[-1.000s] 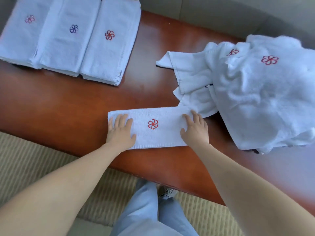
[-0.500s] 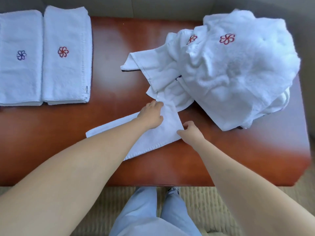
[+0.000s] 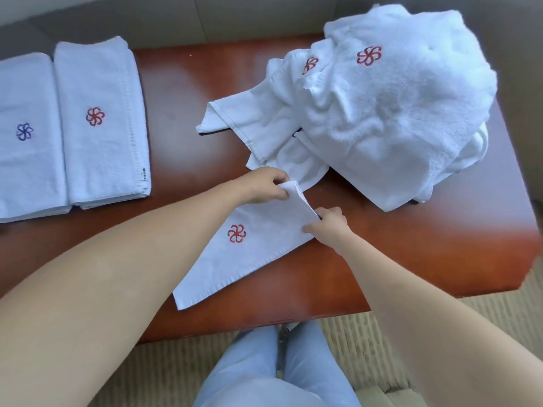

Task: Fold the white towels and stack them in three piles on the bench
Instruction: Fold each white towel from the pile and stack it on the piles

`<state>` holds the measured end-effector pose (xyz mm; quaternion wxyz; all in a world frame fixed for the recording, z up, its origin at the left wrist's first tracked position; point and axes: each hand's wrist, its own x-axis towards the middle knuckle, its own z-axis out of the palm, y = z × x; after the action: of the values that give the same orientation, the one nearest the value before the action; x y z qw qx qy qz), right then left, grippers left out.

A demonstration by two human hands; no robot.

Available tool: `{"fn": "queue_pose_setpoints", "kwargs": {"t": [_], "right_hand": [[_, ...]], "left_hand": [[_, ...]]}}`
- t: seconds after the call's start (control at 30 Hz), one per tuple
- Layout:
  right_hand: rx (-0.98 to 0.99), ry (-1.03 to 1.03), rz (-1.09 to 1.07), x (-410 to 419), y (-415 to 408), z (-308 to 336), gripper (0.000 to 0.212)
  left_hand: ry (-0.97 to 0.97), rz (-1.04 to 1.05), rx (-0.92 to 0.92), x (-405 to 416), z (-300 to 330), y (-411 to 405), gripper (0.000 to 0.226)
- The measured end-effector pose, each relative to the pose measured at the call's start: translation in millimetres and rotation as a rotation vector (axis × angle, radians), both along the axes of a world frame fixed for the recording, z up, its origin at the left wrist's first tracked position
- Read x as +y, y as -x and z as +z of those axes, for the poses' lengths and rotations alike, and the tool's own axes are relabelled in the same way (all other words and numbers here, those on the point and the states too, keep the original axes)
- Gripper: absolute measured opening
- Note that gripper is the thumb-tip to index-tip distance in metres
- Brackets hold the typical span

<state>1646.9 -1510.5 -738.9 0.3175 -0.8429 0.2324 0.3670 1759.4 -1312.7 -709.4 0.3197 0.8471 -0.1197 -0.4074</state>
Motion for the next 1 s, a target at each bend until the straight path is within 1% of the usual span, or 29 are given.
{"fn": "queue_pose_setpoints", "kwargs": {"t": [0.07,0.13,0.23,0.3,0.4,0.57,0.7,0.83,1.0], "right_hand": [[-0.008,-0.078,-0.010,1,0,10,0.028],[-0.041,-0.174,-0.033,3,0,28,0.028],[-0.121,-0.200,0.032,13,-5,63,0.031],[-0.187,-0.199,0.080,25,-10,88,0.029],[-0.272,-0.180,0.147,45,-13,124,0.023],[-0.435,-0.102,0.302,89,-4,187,0.016],[-0.557,-0.051,0.341,127,12,233,0.009],[-0.638,-0.089,0.349,163,26,270,0.009],[-0.722,-0.235,0.313,204,33,305,0.008]], "left_hand": [[0.063,0.045,0.027,15,14,5,0.014],[0.102,0.117,0.010,33,28,12,0.016],[0.190,0.278,-0.030,59,53,26,0.018],[0.236,0.376,-0.061,77,72,37,0.017],[0.227,0.473,-0.153,105,103,53,0.017],[0.223,0.569,-0.275,161,154,87,0.016],[0.242,0.634,-0.359,199,195,122,0.016],[0.247,0.715,-0.433,232,233,153,0.017],[0.179,0.801,-0.492,272,272,180,0.014]]}}
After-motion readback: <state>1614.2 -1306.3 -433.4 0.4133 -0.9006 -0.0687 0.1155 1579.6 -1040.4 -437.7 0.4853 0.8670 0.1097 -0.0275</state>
